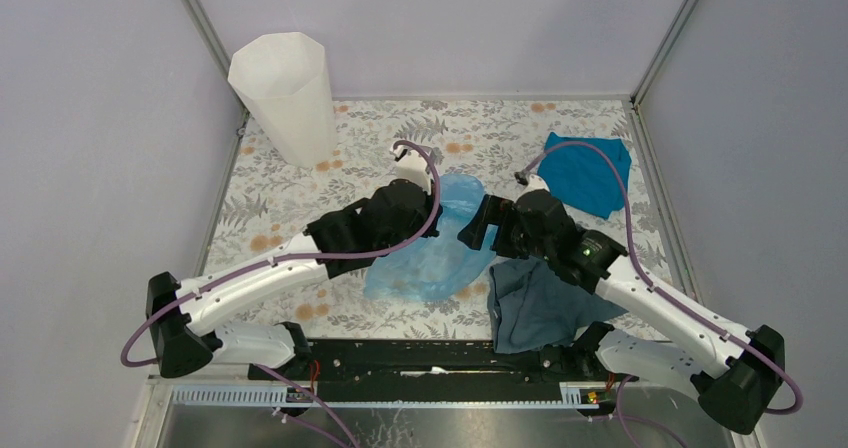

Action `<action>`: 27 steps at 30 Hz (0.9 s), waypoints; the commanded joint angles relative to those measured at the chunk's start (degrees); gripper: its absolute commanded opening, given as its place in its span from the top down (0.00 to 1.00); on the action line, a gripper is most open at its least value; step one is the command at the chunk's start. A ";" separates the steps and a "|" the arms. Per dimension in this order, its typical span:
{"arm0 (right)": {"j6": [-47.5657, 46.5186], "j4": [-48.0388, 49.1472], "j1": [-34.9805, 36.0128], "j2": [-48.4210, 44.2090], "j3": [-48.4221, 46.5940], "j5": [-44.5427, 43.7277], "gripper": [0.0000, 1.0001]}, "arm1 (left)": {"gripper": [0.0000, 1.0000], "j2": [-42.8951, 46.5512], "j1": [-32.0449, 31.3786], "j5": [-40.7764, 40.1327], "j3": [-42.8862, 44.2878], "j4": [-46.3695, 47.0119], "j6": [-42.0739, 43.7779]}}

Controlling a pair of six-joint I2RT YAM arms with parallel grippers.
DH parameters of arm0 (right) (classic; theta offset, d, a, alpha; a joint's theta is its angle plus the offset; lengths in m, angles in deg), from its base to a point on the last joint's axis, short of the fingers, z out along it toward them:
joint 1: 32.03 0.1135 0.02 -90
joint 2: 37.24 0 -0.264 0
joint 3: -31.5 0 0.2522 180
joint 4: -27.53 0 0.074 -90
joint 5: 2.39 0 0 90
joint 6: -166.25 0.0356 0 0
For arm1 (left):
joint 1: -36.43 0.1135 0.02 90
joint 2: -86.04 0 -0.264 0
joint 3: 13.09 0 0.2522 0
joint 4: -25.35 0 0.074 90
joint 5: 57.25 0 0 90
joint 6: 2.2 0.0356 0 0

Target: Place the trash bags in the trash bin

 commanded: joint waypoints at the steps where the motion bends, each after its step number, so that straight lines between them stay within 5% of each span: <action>1: 5.59 10.21 2.43 -1.58 5.80 -4.48 0.00 | 1.00 2.51 -0.06 -3.92 2.30 3.03 -3.23; 6: -4.64 9.21 3.19 -0.02 5.08 -10.45 0.01 | 1.00 6.06 -0.06 -11.20 3.10 1.22 -3.78; 9: -14.85 8.52 2.07 2.37 0.65 -17.97 0.18 | 1.00 10.13 -0.09 -17.69 1.76 0.19 -4.01; 11: -21.49 8.05 -1.97 6.15 -4.82 -15.39 0.22 | 1.00 13.25 -0.07 -19.17 -0.40 0.46 -4.11; 16: -28.45 0.18 -7.01 14.51 -16.90 -4.88 0.01 | 1.00 15.98 0.02 -18.14 -3.55 -2.34 -6.85; 21: -26.41 6.07 -6.99 10.78 -5.74 6.47 0.00 | 1.00 16.69 0.02 -17.09 -6.01 -1.80 -8.10; 27: -23.07 17.17 -10.04 8.93 4.53 9.27 0.00 | 1.00 15.32 0.02 -14.25 -6.03 -1.40 -7.19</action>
